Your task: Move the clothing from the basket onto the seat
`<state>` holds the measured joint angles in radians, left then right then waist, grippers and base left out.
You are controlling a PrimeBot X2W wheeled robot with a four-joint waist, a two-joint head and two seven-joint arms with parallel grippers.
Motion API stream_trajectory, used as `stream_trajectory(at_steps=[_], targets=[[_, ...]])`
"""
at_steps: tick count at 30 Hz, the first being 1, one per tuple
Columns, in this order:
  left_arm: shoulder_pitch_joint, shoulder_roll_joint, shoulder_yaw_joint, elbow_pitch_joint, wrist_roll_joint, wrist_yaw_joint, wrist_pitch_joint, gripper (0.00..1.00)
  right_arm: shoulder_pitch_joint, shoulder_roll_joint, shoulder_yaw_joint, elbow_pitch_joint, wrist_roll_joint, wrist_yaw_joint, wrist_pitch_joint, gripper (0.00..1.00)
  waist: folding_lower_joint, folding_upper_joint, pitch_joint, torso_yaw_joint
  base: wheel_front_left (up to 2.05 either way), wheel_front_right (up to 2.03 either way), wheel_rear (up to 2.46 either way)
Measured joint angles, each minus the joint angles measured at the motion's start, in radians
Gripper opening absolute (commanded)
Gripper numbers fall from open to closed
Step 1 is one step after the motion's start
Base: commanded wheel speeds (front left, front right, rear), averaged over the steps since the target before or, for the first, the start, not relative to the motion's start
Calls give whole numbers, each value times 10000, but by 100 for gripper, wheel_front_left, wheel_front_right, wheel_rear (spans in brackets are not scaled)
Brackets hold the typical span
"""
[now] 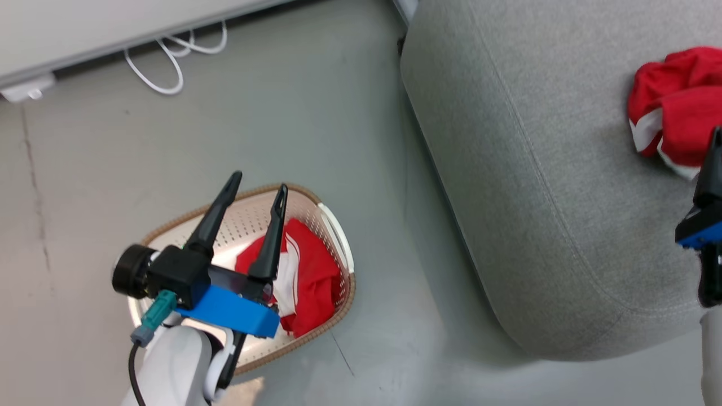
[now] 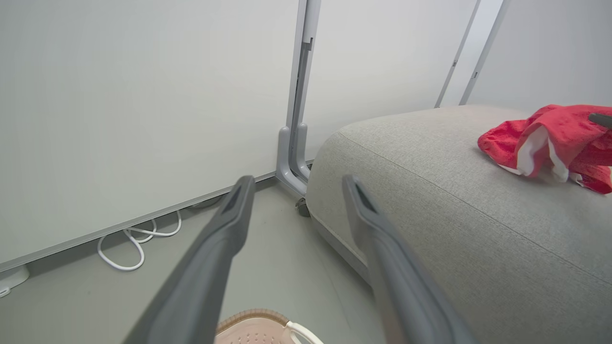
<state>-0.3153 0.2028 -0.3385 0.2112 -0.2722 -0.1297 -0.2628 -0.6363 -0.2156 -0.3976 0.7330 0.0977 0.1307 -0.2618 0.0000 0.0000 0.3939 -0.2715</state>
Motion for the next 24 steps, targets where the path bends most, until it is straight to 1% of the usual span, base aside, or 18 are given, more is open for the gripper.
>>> stream_trajectory(at_steps=[5, 11, 18, 24], targets=[[695, -405, 265, 249, -48, 0, 0, 100, 1031, 134, -82, -550, -270, 0, 249, 100, -1, 0, -976, 237, 0, 0, 0], [1487, -683, 683, 408, -96, 0, -2, 100, 2355, 510, 215, -1837, -568, 0, 627, 100, -3, 0, -2033, 583, 0, 0, 0], [2238, -945, 1407, 545, -94, -2, -2, 100, 3845, 897, 1072, -3570, -855, 0, 1034, 100, -3, 0, -2858, 1159, 0, 0, 0], [2479, -1028, 2008, 769, -4, -2, -2, 100, 4880, 1210, 1864, -4642, -802, 0, 1323, 100, -2, 0, -3219, 1792, 0, 0, 0]])
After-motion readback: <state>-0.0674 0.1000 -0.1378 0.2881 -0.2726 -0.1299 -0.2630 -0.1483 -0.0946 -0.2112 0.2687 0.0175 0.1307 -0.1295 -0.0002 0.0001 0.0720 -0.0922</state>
